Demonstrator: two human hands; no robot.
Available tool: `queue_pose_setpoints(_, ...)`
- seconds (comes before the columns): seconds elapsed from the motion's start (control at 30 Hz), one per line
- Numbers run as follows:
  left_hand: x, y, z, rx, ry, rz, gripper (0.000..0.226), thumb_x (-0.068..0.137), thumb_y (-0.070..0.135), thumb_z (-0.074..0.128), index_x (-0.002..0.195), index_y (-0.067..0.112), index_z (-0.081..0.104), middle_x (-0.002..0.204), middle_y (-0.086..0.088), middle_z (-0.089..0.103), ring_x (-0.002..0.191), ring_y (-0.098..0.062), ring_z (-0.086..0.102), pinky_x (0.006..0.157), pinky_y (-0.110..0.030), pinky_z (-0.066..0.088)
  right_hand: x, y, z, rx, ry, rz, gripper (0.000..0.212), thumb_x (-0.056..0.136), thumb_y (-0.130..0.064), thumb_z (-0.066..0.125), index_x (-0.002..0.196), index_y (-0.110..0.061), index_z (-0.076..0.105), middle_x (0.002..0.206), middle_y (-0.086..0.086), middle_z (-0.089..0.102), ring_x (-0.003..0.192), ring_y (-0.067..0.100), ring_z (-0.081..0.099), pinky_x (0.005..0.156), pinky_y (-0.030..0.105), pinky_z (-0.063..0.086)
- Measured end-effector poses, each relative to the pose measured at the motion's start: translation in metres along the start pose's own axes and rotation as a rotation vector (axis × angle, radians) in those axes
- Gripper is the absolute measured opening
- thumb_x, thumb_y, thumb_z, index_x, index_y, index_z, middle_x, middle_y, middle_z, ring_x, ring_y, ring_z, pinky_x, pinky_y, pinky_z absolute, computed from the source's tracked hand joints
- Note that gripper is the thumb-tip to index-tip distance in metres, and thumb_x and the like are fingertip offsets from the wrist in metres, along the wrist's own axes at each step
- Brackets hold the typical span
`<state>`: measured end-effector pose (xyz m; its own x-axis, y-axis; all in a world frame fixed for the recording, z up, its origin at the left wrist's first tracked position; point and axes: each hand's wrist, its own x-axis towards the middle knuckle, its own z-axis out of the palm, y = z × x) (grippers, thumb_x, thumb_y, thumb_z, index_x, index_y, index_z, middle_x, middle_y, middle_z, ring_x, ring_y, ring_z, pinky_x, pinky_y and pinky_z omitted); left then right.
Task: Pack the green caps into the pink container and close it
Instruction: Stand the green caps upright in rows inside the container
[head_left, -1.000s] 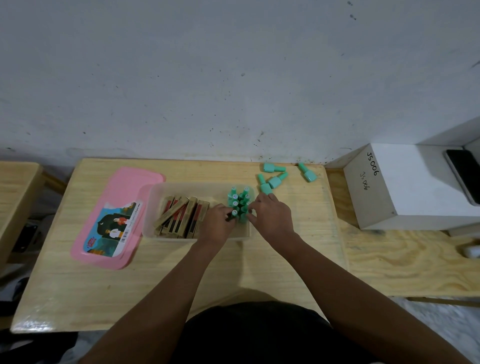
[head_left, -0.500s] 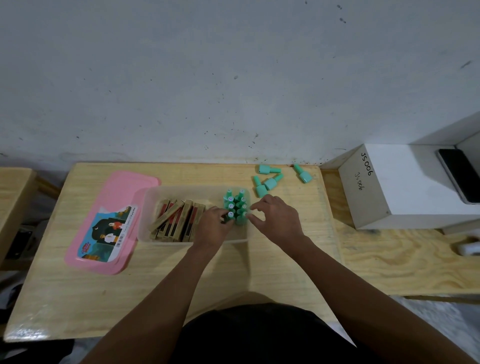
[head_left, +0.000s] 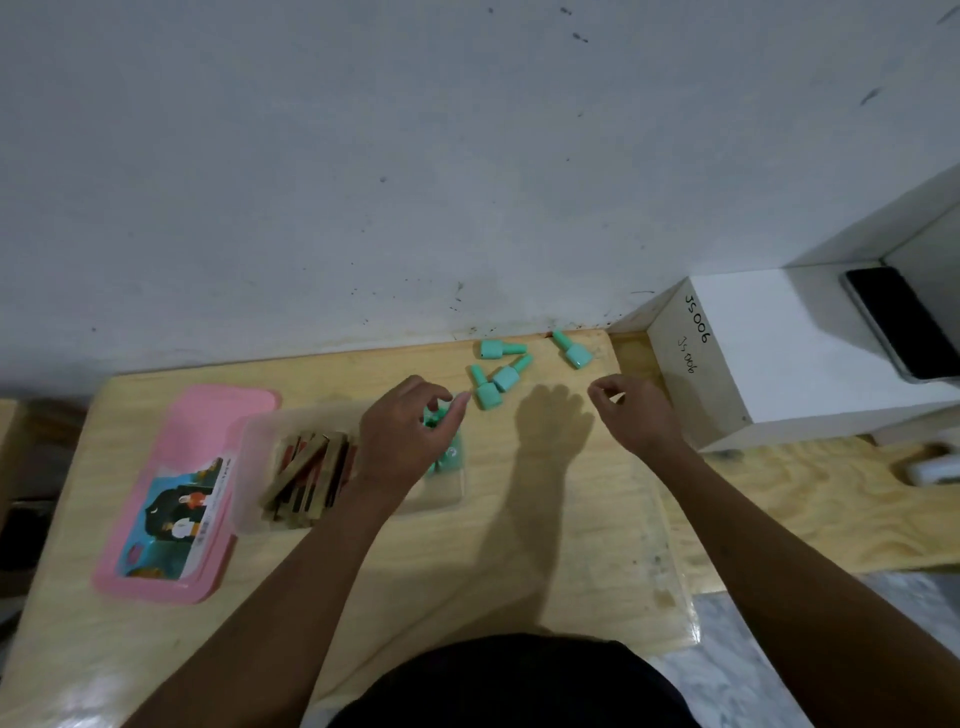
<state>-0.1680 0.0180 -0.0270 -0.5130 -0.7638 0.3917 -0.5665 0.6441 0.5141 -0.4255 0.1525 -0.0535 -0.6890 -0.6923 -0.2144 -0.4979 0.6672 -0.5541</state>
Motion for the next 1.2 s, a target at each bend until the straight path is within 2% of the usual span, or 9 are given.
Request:
queue_pose_setpoints(0.13, 0.03, 0.031, 0.043, -0.024, -0.193, -0.082, 0.017, 0.083, 0.037, 0.063, 0.087, 0.023, 0.07, 0.081, 0.007, 0.064, 0.072, -0.011, 0.058, 0.059, -0.028, 0.048, 0.033, 0.009, -0.004, -0.002, -0.075, 0.03, 0.029, 0.091, -0.037, 0.06, 0.116, -0.025, 0.069, 0.111, -0.005, 0.07, 0.096, 0.015, 0.064, 0.074, 0.027, 0.044)
queue_pose_setpoints(0.23, 0.047, 0.04, 0.084, 0.022, -0.399, -0.164, 0.031, 0.085, 0.038, 0.059, 0.109, 0.02, 0.066, 0.108, 0.0, 0.065, 0.101, -0.02, 0.059, 0.079, -0.031, 0.048, 0.058, 0.01, 0.003, -0.019, -0.126, 0.005, 0.037, 0.09, -0.036, 0.062, 0.125, -0.025, 0.063, 0.119, -0.001, 0.067, 0.101, 0.019, 0.064, 0.079, 0.031, 0.05)
queue_pose_setpoints(0.33, 0.062, 0.046, 0.118, 0.194, -0.549, -0.287, 0.045, 0.086, 0.042, 0.056, 0.124, 0.018, 0.058, 0.121, -0.005, 0.058, 0.11, -0.026, 0.054, 0.09, -0.038, 0.046, 0.08, 0.006, 0.014, -0.164, -0.153, -0.05, 0.043, 0.089, -0.036, 0.059, 0.13, -0.025, 0.058, 0.123, 0.005, 0.063, 0.107, 0.025, 0.062, 0.086, 0.036, 0.051)
queue_pose_setpoints(0.47, 0.076, 0.049, 0.149, 0.369, -0.592, -0.399, 0.048, 0.085, 0.044, 0.055, 0.124, 0.016, 0.057, 0.121, -0.007, 0.057, 0.112, -0.027, 0.051, 0.09, -0.04, 0.043, 0.102, 0.001, 0.023, -0.317, -0.141, -0.121, 0.049, 0.089, -0.039, 0.056, 0.136, -0.027, 0.051, 0.127, 0.006, 0.057, 0.114, 0.028, 0.057, 0.092, 0.038, 0.047)
queue_pose_setpoints(0.77, 0.086, 0.044, 0.168, 0.517, -0.658, -0.279, 0.035, 0.088, 0.041, 0.056, 0.11, 0.017, 0.066, 0.113, -0.004, 0.062, 0.105, -0.024, 0.059, 0.088, -0.036, 0.041, 0.12, -0.002, 0.032, -0.366, -0.186, -0.177, 0.048, 0.091, -0.041, 0.053, 0.134, -0.019, 0.053, 0.121, 0.008, 0.058, 0.107, 0.027, 0.058, 0.083, 0.037, 0.049)
queue_pose_setpoints(0.9, 0.085, 0.047, 0.162, 0.386, -0.599, -0.273, 0.032, 0.087, 0.037, 0.053, 0.108, 0.017, 0.068, 0.102, -0.006, 0.068, 0.095, -0.027, 0.063, 0.078, -0.034, 0.045, 0.114, 0.0, 0.026, -0.107, -0.21, -0.003, 0.033, 0.087, -0.04, 0.059, 0.108, -0.015, 0.066, 0.093, 0.004, 0.067, 0.083, 0.022, 0.064, 0.074, 0.038, 0.056)
queue_pose_setpoints(1.03, 0.083, 0.052, 0.142, 0.023, -0.552, -0.397, 0.021, 0.086, 0.03, 0.056, 0.076, 0.014, 0.064, 0.065, 0.001, 0.058, 0.061, -0.019, 0.054, 0.056, -0.026, 0.036, 0.087, -0.003, 0.016, 0.232, -0.131, 0.016, 0.015, 0.088, -0.027, 0.059, 0.085, -0.013, 0.065, 0.074, 0.0, 0.065, 0.068, 0.016, 0.06, 0.062, 0.033, 0.049)
queue_pose_setpoints(1.13, 0.084, 0.055, 0.118, -0.254, -0.538, -0.517, 0.028, 0.087, 0.024, 0.059, 0.062, 0.012, 0.057, 0.056, 0.003, 0.052, 0.052, -0.009, 0.048, 0.048, -0.018, 0.036, 0.058, -0.015, 0.007, 0.617, -0.179, 0.082, 0.015, 0.095, -0.02, 0.057, 0.1, -0.013, 0.069, 0.091, -0.002, 0.07, 0.085, 0.015, 0.068, 0.074, 0.034, 0.06)
queue_pose_setpoints(1.2, 0.081, 0.056, 0.097, -0.461, -0.551, -0.662, 0.021, 0.089, 0.026, 0.06, 0.08, 0.009, 0.069, 0.07, 0.001, 0.067, 0.064, -0.009, 0.063, 0.053, -0.012, 0.046, 0.039, -0.025, 0.006, 0.855, -0.211, 0.163, 0.014, 0.096, -0.017, 0.058, 0.102, -0.011, 0.069, 0.104, 0.007, 0.071, 0.094, 0.02, 0.069, 0.079, 0.036, 0.061)
